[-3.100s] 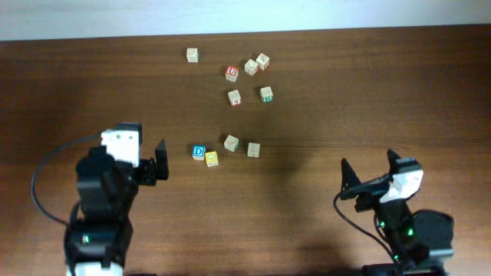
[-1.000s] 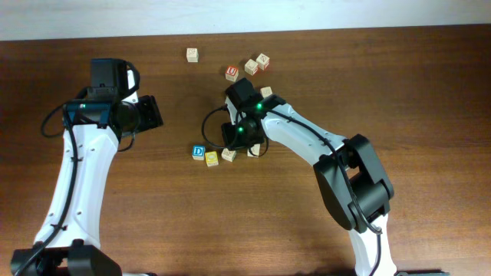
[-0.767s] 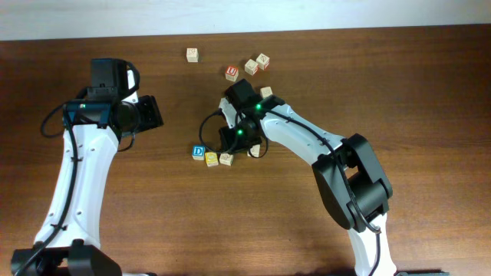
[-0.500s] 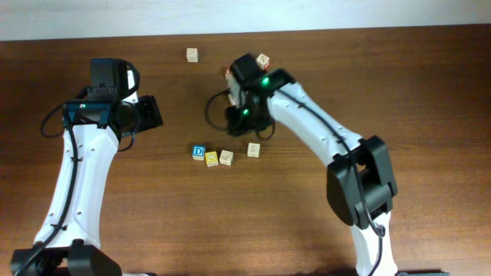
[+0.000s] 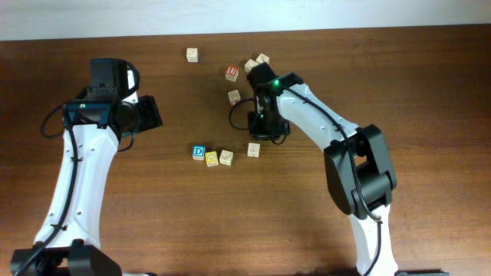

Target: Rotate 4 blocks

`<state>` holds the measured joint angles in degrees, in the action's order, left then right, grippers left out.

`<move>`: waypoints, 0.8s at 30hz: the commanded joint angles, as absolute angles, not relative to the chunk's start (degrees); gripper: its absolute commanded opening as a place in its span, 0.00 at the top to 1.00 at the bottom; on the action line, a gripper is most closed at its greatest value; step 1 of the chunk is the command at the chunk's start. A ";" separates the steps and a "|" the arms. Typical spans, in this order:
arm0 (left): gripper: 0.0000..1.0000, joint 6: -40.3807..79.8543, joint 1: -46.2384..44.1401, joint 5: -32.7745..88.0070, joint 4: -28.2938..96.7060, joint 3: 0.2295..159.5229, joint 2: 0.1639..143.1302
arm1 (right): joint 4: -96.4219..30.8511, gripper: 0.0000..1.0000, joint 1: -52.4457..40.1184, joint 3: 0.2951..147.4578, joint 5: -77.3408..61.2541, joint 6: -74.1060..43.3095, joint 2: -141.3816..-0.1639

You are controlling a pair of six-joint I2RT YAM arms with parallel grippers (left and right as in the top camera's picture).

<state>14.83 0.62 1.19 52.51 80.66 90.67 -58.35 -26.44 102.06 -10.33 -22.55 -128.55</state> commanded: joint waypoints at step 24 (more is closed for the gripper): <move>0.40 15.38 0.91 0.58 52.40 81.47 91.18 | -71.94 0.94 -27.81 102.65 -13.37 -26.06 -127.07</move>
<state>14.83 0.62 1.02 52.51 80.66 90.67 -71.81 -25.34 105.43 -12.95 -24.25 -128.42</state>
